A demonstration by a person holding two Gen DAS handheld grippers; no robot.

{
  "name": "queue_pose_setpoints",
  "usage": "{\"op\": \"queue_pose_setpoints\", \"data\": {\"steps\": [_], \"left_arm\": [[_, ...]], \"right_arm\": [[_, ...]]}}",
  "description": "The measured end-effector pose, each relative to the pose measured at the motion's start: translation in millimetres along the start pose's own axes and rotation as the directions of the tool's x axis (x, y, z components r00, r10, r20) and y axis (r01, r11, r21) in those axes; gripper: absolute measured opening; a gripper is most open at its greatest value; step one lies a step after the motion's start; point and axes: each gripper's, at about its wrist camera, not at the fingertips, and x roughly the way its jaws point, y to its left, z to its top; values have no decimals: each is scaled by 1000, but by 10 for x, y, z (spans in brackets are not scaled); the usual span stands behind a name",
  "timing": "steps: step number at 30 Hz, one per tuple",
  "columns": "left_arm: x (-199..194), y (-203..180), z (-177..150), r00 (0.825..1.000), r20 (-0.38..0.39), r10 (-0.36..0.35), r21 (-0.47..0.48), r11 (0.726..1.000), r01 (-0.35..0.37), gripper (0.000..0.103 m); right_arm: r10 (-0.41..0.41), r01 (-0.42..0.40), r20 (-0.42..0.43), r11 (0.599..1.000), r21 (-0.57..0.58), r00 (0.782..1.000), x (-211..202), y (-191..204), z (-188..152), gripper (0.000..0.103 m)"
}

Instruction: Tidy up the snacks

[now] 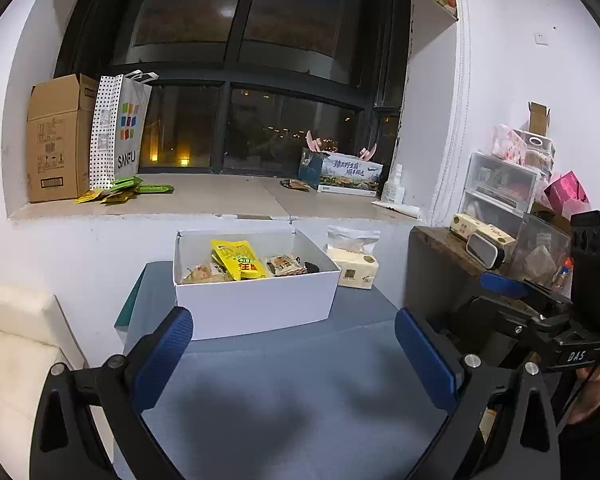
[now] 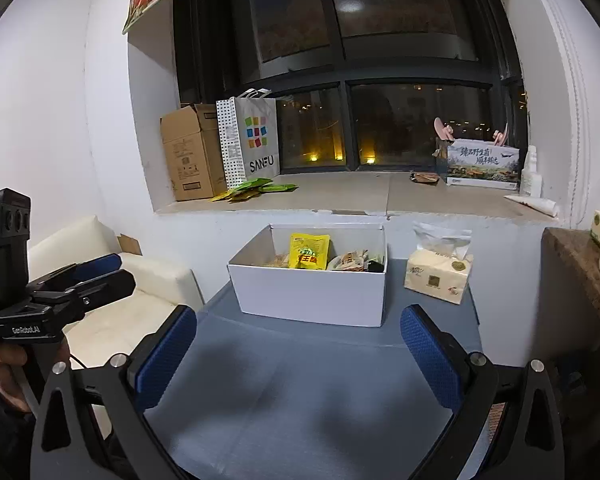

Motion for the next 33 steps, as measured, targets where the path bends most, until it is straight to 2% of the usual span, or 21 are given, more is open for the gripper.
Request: {"op": "queue_pose_setpoints", "data": {"steps": [2, 6, 12, 33], "left_arm": [[9, 11, -8, 1000, -7, 21, 3, 1000, -21, 103], [14, 47, -8, 1000, -9, 9, -12, 1000, -10, 103], [11, 17, -5, 1000, -10, 27, 13, 1000, -27, 103], [9, -40, 6, 1000, -15, 3, 9, 1000, -3, 103]], "right_arm": [[5, -5, 0, 1000, 10, 1000, 2, -1, -14, 103], [10, -10, 0, 1000, 19, 1000, -1, 0, -28, 103], [21, -21, 0, 1000, 19, 1000, 14, 26, -29, 103], [33, -34, 15, 999, 28, 999, -23, -7, -13, 103]]}}
